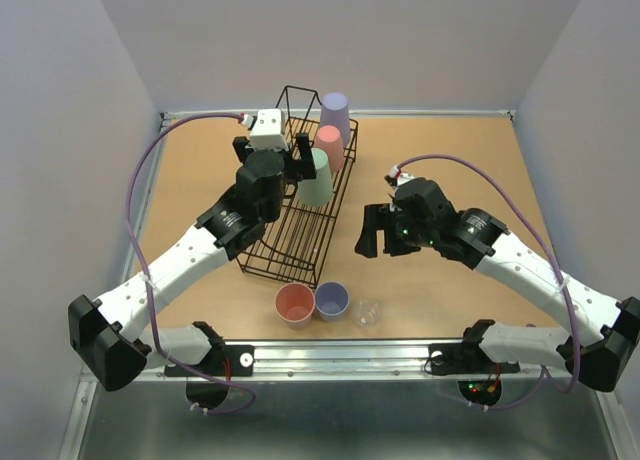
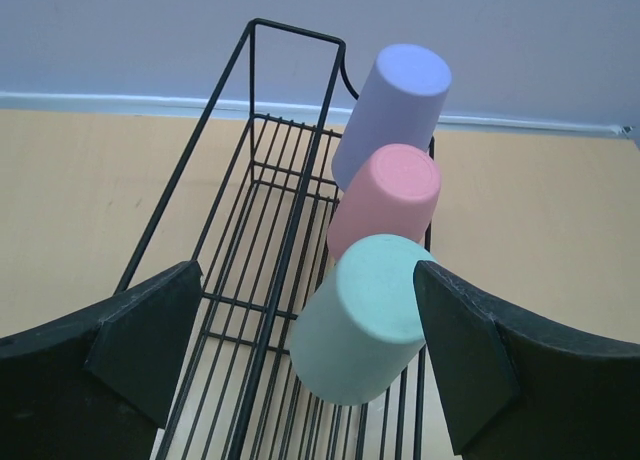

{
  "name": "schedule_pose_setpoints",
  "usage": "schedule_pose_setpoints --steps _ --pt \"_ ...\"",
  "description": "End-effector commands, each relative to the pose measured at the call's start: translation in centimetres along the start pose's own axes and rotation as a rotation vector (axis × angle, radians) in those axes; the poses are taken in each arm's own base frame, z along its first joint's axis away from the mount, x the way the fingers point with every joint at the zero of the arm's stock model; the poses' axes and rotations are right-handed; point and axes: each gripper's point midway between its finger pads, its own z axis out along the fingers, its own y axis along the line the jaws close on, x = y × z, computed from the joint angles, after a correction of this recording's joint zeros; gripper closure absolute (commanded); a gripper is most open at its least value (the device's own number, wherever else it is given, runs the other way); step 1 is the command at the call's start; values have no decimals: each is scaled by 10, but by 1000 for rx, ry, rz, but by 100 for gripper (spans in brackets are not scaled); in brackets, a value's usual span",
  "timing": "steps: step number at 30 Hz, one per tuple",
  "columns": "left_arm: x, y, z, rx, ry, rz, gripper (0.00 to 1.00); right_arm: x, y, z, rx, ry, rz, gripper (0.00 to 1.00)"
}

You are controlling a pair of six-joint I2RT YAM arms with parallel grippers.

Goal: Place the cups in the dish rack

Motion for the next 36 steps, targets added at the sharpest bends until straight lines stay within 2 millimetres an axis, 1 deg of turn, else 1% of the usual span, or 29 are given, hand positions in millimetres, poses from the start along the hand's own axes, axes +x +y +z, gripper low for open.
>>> schedule_pose_setpoints --steps 1,2,3,4,6,8,10,12,14,17,18,22,24,26,31,36 --pt "-43 9 -22 -19 -74 -66 1 15 32 -19 -189 67 -71 16" --pt "-48 12 -26 -18 -83 -75 1 19 33 -16 -199 84 -75 16" --pt "-50 13 -29 -17 -87 -85 1 26 37 -13 -225 111 -82 16" --pt "-52 14 -30 -17 -92 -94 1 28 39 -12 -241 121 -84 16" --pt "-51 19 -37 -22 -80 -96 1 36 47 -9 -285 150 -92 16" --pt "-54 24 -44 -26 -81 -107 1 44 50 -4 -298 181 -102 15" --pt "-55 27 -48 -29 -80 -119 1 52 50 2 -299 212 -109 15" --pt "-58 30 -55 -27 -83 -129 1 65 47 13 -288 261 -120 15" --pt "-58 33 -59 -25 -84 -133 1 77 45 19 -289 297 -130 15" --pt "-55 37 -63 -31 -71 -131 1 93 53 26 -311 338 -162 16" --pt "-55 37 -63 -31 -70 -130 1 95 53 29 -300 336 -169 16" --pt "-53 41 -68 -33 -64 -141 2 113 51 43 -271 389 -203 17" --pt "-51 42 -69 -36 -59 -139 2 120 54 45 -277 400 -216 17" --pt "-50 44 -70 -38 -57 -136 2 123 53 48 -269 403 -221 19" --pt "-47 47 -73 -43 -51 -135 2 134 45 62 -220 425 -235 26" --pt "-46 51 -78 -49 -49 -137 2 139 40 72 -178 427 -251 37"
